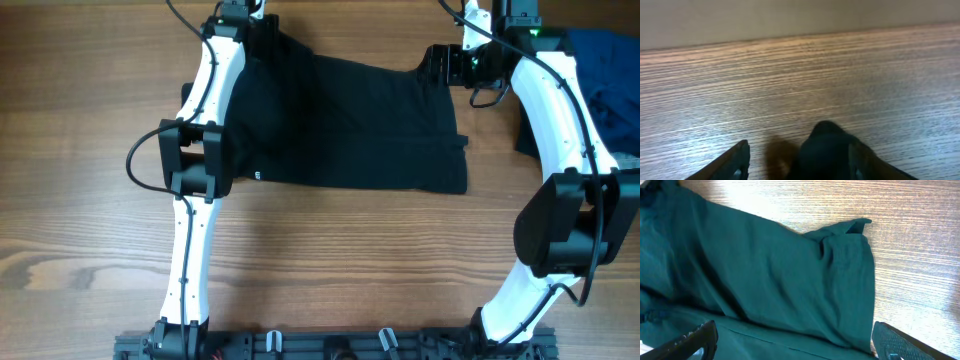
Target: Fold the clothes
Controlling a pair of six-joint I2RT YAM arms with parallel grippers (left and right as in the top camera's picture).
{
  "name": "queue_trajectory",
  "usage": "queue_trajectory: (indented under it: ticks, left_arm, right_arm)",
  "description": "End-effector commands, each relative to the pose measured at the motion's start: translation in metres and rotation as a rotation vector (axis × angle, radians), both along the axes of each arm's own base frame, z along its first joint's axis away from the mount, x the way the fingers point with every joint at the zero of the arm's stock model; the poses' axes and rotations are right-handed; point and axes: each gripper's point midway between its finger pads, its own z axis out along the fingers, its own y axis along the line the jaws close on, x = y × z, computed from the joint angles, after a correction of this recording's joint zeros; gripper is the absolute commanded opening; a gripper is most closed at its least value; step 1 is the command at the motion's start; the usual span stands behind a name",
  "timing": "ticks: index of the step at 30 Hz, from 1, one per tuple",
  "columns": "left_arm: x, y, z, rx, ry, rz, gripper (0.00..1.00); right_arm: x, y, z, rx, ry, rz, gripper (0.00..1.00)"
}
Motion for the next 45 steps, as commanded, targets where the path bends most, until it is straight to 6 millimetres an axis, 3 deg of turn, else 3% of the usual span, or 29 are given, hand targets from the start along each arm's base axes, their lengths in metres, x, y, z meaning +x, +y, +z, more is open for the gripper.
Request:
queue_trajectory:
  ticks: [1, 6, 8, 11, 14, 17, 25, 30, 33, 38, 45]
  left_arm:
    - [-0.013, -0.010, -0.051, -0.003, 0.082, -0.098, 0.63]
    - [-0.017, -0.016, -0.056, -0.027, 0.099, -0.120, 0.56]
    - [-0.015, -0.016, -0.054, -0.028, 0.091, -0.121, 0.27]
    - [-0.016, -0.016, -0.055, -0.027, 0.093, -0.121, 0.04]
    - [-0.017, -0.016, -0.052, -0.027, 0.097, -0.120, 0.04]
    - [-0.015, -0.016, -0.034, -0.028, 0.077, -0.120, 0.04]
    - [-0.003, -0.013, 0.068, -0.015, -0.077, -0.099, 0.04]
    - [-0.013, -0.010, 0.128, 0.007, -0.130, -0.078, 0.04]
    - [-0.020, -0.010, 0.152, 0.007, -0.146, -0.078, 0.04]
    - [-0.040, -0.007, 0.174, 0.020, -0.113, -0.073, 0.04]
    - [-0.078, 0.002, 0.152, 0.053, 0.069, -0.070, 0.04]
  right_arm:
    - [0.003, 0.005, 0.006, 0.006, -0.021, 0.031, 1.00]
    - [0.003, 0.005, 0.006, 0.006, -0.022, 0.031, 1.00]
    - [0.003, 0.005, 0.006, 0.006, -0.022, 0.031, 0.99]
    - [0.003, 0.005, 0.006, 0.006, -0.022, 0.031, 1.00]
    - [0.003, 0.005, 0.006, 0.006, -0.022, 0.031, 1.00]
    - [0.004, 0.005, 0.006, 0.006, -0.024, 0.031, 1.00]
    - [0.004, 0.006, 0.006, 0.007, -0.025, 0.031, 1.00]
    - [0.004, 0.007, 0.006, 0.016, -0.025, 0.035, 1.00]
    - [0.004, 0.007, 0.006, 0.016, -0.025, 0.035, 1.00]
    - [0.004, 0.007, 0.006, 0.016, -0.025, 0.036, 1.00]
    - [0.003, 0.007, 0.006, 0.015, -0.023, 0.036, 1.00]
